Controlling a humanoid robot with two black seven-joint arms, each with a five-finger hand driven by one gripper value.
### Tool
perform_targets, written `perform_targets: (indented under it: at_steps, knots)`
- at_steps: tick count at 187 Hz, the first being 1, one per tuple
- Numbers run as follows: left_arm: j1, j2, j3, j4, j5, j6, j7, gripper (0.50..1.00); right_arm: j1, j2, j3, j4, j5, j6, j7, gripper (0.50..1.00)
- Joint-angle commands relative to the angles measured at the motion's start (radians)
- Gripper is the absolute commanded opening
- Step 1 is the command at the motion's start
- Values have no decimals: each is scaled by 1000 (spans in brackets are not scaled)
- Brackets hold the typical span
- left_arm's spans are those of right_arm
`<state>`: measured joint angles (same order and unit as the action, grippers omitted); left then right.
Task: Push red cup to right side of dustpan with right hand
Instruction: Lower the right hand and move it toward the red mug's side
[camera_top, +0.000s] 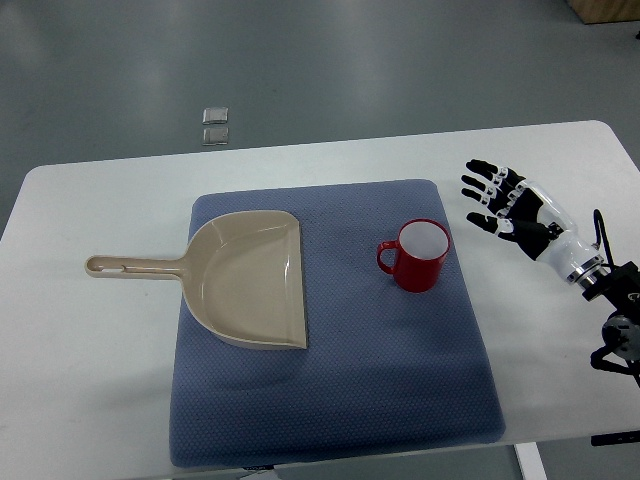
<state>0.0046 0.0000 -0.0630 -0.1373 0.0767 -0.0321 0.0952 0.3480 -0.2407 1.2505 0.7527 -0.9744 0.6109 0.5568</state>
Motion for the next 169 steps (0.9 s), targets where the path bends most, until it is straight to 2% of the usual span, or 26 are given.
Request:
perform_targets:
  at_steps: [1, 169]
  knots:
    - [0, 0, 0, -1, 0, 0, 0, 1000, -8, 0, -2, 2, -3, 0, 0, 924]
    - [0, 0, 0, -1, 0, 0, 0, 1000, -14, -26, -115, 13, -79, 0, 51, 924]
